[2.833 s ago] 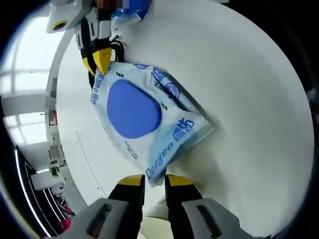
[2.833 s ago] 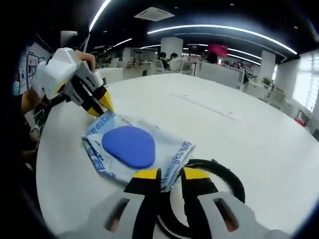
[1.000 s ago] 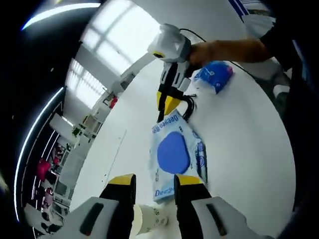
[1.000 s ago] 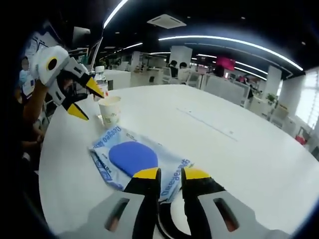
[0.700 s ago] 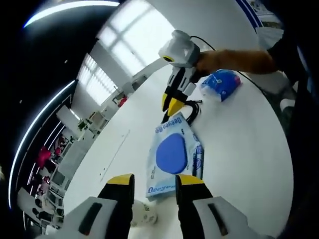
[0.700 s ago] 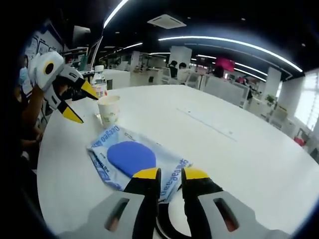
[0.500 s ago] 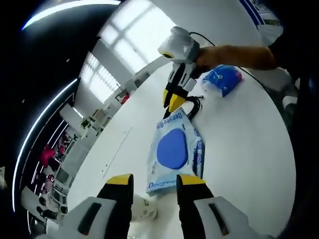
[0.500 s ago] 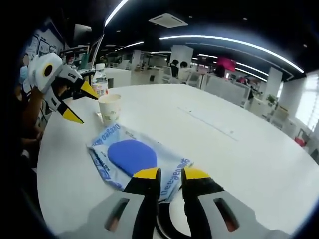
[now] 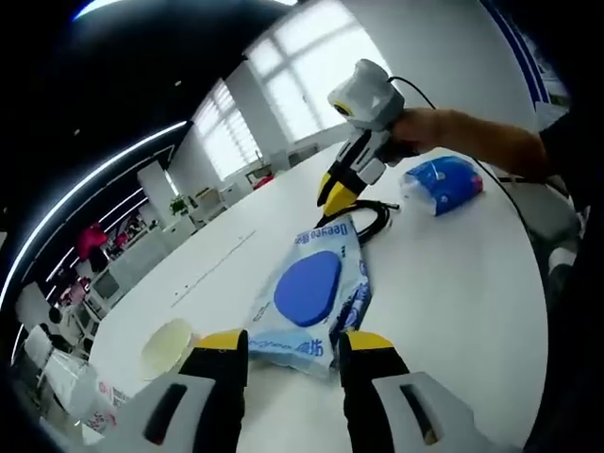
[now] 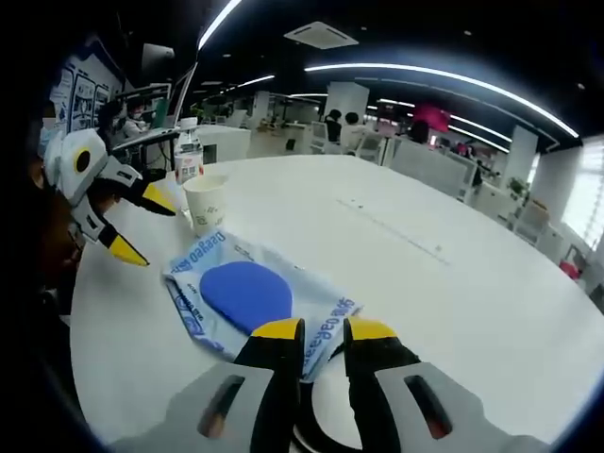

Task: Arrange the tabletop items into an orderly group along one side of the table until the central work area is clear of visible clutter.

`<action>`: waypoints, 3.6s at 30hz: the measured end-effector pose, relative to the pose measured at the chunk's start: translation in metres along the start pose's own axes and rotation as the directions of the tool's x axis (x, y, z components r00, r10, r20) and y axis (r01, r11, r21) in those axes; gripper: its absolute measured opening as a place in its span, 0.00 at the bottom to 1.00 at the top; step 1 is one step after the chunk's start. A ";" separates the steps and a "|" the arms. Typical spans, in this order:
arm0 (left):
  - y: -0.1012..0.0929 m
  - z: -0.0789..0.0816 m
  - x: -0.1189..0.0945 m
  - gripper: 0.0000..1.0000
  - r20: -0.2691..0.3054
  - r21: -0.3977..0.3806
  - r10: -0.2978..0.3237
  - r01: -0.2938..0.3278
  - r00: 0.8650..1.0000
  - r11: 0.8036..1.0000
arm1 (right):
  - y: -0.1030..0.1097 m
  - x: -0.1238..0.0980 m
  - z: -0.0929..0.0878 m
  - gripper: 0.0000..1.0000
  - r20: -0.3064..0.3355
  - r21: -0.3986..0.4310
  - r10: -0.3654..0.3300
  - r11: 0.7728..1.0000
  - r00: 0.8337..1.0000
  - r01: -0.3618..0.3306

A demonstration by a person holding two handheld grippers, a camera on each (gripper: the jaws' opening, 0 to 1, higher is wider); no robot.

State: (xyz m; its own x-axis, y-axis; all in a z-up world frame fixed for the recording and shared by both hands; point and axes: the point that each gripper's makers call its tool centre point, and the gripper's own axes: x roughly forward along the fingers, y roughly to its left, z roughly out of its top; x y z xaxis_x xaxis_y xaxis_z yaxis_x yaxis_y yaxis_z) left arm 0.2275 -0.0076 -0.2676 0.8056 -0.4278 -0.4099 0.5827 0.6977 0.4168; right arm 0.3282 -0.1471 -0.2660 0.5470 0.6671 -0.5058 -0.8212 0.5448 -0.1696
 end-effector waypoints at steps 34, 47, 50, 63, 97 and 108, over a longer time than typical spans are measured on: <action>-0.004 -0.019 0.008 0.42 0.019 -0.241 0.079 -0.072 0.997 0.968 | -0.002 0.011 -0.007 0.16 -0.019 -0.014 0.017 1.000 1.000 -0.017; -0.012 -0.029 0.025 0.38 -0.017 -0.248 0.040 -0.043 0.999 0.968 | -0.005 0.019 -0.029 0.17 -0.073 0.016 0.028 1.000 0.997 -0.027; -0.012 -0.032 0.028 0.31 -0.036 -0.233 0.043 -0.050 0.998 0.971 | -0.004 0.019 -0.029 0.17 -0.072 0.019 0.027 0.999 0.997 -0.026; -0.004 -0.038 0.030 0.19 -0.065 -0.187 0.071 -0.082 0.995 0.979 | -0.002 0.022 -0.031 0.12 -0.070 0.010 0.007 1.000 0.998 -0.006; 0.016 -0.053 0.022 0.15 -0.086 -0.174 0.097 -0.111 0.992 0.978 | 0.018 0.010 -0.029 0.08 -0.027 0.011 0.018 1.000 0.999 -0.018; 0.012 -0.039 0.012 0.17 -0.044 -0.157 0.072 -0.078 0.996 0.984 | 0.019 0.000 -0.021 0.13 -0.009 -0.024 0.012 1.000 1.000 -0.012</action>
State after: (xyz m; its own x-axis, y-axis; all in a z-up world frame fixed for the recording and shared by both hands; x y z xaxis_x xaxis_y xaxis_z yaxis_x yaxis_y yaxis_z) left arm 0.2398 0.0183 -0.2991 0.8401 -0.3509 -0.4137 0.4936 0.8108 0.3147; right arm 0.3094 -0.1478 -0.2871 0.5354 0.6690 -0.5156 -0.8316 0.5244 -0.1832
